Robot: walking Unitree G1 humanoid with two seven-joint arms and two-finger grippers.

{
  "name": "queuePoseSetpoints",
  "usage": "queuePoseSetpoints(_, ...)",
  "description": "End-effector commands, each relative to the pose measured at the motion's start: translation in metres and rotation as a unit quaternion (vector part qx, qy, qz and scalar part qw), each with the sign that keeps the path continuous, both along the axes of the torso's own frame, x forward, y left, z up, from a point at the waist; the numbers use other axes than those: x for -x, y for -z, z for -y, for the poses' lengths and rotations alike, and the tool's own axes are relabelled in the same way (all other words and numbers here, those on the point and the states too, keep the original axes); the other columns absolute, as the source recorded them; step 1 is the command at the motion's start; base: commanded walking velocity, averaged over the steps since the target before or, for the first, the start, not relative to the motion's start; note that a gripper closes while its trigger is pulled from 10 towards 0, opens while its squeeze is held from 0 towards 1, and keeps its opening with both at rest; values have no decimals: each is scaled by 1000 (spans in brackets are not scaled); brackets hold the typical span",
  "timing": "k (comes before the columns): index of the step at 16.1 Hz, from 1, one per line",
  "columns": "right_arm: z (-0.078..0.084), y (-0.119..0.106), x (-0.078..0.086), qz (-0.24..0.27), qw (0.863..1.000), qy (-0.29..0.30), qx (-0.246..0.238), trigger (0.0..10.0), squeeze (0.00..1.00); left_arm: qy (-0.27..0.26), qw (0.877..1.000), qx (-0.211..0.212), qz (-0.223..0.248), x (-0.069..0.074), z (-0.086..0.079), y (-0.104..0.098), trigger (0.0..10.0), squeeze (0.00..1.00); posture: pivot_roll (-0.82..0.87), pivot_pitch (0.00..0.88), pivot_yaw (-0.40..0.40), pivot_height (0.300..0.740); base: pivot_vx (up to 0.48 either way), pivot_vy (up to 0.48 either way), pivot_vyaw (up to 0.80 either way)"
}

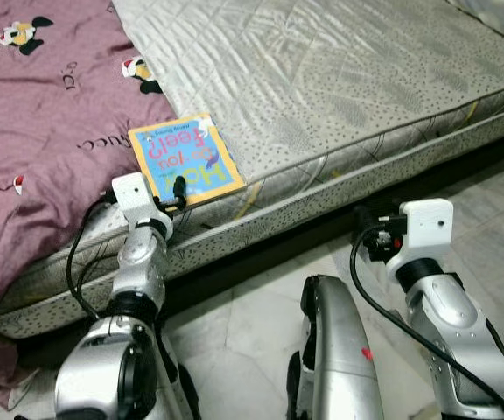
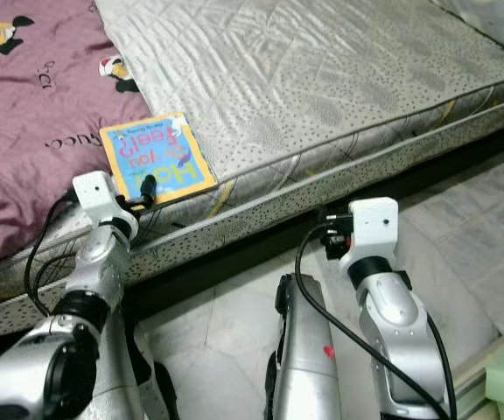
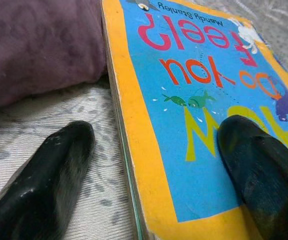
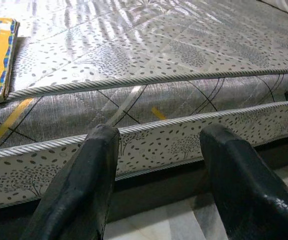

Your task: Clean up the room

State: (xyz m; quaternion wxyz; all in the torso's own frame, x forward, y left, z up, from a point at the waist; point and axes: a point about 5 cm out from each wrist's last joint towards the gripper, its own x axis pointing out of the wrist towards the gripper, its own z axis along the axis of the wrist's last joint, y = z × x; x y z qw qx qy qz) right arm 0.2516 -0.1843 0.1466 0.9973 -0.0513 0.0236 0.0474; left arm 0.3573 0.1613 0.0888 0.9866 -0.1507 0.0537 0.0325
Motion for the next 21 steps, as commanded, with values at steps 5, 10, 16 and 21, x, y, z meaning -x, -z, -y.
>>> queuePoseSetpoints(5, 7, 0, -3, 2, 1000, 11, 14, 10000, 0, 67, 992, 106, -30, -7, 20, 2, 2471, 0, -274, 118, -27, 452, 0, 0, 0)
queuePoseSetpoints(10, 4, 0, -11, 9, 1000, 11, 11, 10000, 0, 71, 991, 109, -32, -5, 16, 6, 0, 0, -254, 100, -27, 452, 0, 0, 0)
queuePoseSetpoints(16, -5, 1, -25, 22, 1000, 3, 0, 10000, 0, 56, 993, 102, -33, -5, 4, 6, 0, 0, -209, 54, -22, 452, 0, 0, 0)
queuePoseSetpoints(21, -15, -2, -41, 39, 999, -9, -9, 10000, 0, 35, 992, 122, -28, -5, -10, 4, 0, 0, -179, 16, -19, 452, 0, 0, 0)
